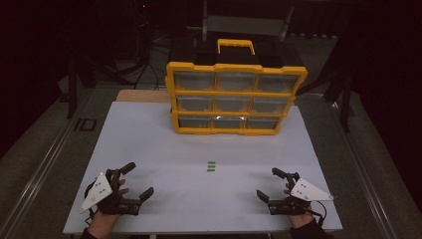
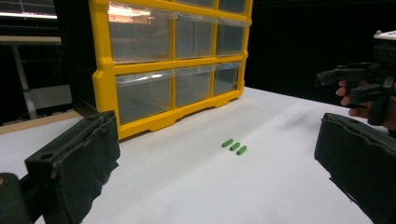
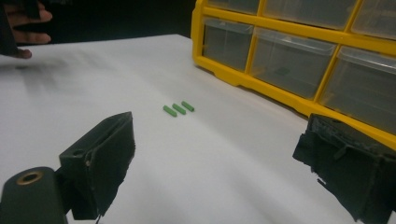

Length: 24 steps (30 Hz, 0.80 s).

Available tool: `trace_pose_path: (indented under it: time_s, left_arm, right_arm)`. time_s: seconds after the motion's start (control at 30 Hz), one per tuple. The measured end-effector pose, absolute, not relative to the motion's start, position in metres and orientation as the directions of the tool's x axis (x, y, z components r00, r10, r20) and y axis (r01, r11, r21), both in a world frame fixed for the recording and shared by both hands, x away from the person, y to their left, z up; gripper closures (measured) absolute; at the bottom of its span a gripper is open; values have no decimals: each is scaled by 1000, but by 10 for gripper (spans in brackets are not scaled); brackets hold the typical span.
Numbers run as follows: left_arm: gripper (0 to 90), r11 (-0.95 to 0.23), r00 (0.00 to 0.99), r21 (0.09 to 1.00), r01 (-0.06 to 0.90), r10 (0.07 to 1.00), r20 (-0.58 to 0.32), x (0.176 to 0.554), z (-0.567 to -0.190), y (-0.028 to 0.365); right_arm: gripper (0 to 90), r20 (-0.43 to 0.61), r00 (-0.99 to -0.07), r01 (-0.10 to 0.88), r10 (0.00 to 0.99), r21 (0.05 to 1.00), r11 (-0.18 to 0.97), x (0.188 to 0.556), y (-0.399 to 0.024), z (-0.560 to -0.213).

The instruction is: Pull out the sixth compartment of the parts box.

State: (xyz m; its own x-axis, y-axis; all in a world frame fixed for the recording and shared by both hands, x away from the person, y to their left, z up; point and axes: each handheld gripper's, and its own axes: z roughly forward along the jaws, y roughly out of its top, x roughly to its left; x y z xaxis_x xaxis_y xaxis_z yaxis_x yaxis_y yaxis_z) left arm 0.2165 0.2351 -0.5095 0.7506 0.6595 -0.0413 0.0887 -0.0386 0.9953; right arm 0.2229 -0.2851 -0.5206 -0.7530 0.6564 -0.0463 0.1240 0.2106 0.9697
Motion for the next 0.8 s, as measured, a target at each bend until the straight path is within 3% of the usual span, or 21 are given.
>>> trace_pose_path:
  time_s: [0.8]
  left_arm:
    - [0, -44, 748, 995, 86, 662, -36, 216, -509, 229]
  right_arm:
    - [94, -109, -763, 93, 637, 957, 275, 218, -278, -517]
